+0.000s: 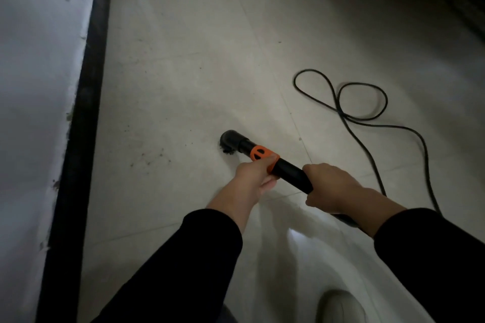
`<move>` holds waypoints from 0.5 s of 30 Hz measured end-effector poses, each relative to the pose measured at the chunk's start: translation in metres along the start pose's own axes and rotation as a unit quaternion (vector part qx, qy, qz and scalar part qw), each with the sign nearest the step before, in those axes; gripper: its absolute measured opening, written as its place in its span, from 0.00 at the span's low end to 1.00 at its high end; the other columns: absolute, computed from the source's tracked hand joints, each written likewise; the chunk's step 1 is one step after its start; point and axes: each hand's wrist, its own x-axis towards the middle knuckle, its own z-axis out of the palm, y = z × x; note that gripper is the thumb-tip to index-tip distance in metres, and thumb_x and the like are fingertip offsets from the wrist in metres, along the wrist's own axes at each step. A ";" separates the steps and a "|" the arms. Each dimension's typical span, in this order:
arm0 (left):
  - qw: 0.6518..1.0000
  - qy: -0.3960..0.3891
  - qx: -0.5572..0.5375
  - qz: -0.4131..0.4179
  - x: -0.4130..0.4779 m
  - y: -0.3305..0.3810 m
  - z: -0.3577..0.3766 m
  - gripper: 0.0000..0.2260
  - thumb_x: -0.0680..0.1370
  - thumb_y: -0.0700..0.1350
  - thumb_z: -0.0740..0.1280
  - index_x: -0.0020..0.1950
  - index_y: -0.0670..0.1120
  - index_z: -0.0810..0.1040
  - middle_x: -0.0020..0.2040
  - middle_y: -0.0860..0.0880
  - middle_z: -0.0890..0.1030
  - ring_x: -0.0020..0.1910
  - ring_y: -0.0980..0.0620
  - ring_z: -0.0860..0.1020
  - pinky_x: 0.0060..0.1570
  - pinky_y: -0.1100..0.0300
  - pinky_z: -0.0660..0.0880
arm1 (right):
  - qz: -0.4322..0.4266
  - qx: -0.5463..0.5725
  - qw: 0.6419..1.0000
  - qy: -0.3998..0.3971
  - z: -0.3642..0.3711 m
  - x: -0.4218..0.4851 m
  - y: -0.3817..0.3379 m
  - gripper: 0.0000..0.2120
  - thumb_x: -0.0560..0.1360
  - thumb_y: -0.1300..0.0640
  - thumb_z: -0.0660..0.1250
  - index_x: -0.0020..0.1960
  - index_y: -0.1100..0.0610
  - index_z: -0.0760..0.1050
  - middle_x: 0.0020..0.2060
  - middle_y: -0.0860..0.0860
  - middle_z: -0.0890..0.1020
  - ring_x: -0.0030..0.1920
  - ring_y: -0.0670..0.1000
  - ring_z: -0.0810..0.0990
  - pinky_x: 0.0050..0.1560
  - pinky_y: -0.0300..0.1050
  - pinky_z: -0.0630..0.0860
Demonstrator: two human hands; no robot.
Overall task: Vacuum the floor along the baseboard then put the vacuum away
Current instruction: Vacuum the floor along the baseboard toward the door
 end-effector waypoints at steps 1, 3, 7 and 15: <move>1.000 0.007 -0.007 0.000 -0.001 0.001 -0.003 0.19 0.75 0.43 0.73 0.62 0.38 0.75 0.43 0.42 0.82 0.41 0.49 0.82 0.46 0.58 0.79 | -0.008 0.003 1.000 0.002 0.000 0.001 -0.002 0.09 0.71 0.59 0.66 0.47 0.53 0.65 0.39 0.48 0.71 0.40 0.51 0.74 0.36 0.41 0.67; 1.000 0.021 -0.023 0.003 0.001 0.002 -0.009 0.19 0.74 0.43 0.73 0.62 0.38 0.76 0.43 0.42 0.83 0.41 0.49 0.82 0.44 0.58 0.79 | -0.022 0.015 1.000 0.009 0.002 0.006 -0.008 0.09 0.71 0.59 0.65 0.46 0.54 0.66 0.38 0.49 0.71 0.40 0.51 0.74 0.35 0.41 0.66; 0.997 0.046 -0.057 0.015 0.005 0.004 -0.020 0.19 0.74 0.42 0.74 0.62 0.37 0.75 0.44 0.41 0.83 0.41 0.49 0.82 0.43 0.57 0.78 | -0.031 0.039 0.999 0.010 0.008 0.017 -0.018 0.11 0.70 0.61 0.66 0.39 0.52 0.63 0.38 0.50 0.72 0.39 0.52 0.74 0.33 0.41 0.66; 0.994 0.058 -0.081 0.037 0.005 0.003 -0.039 0.18 0.73 0.43 0.74 0.59 0.37 0.76 0.47 0.41 0.84 0.45 0.49 0.83 0.44 0.58 0.78 | -0.048 0.038 0.998 -0.005 0.004 0.024 -0.034 0.13 0.70 0.61 0.67 0.38 0.52 0.63 0.41 0.52 0.73 0.41 0.53 0.75 0.34 0.42 0.68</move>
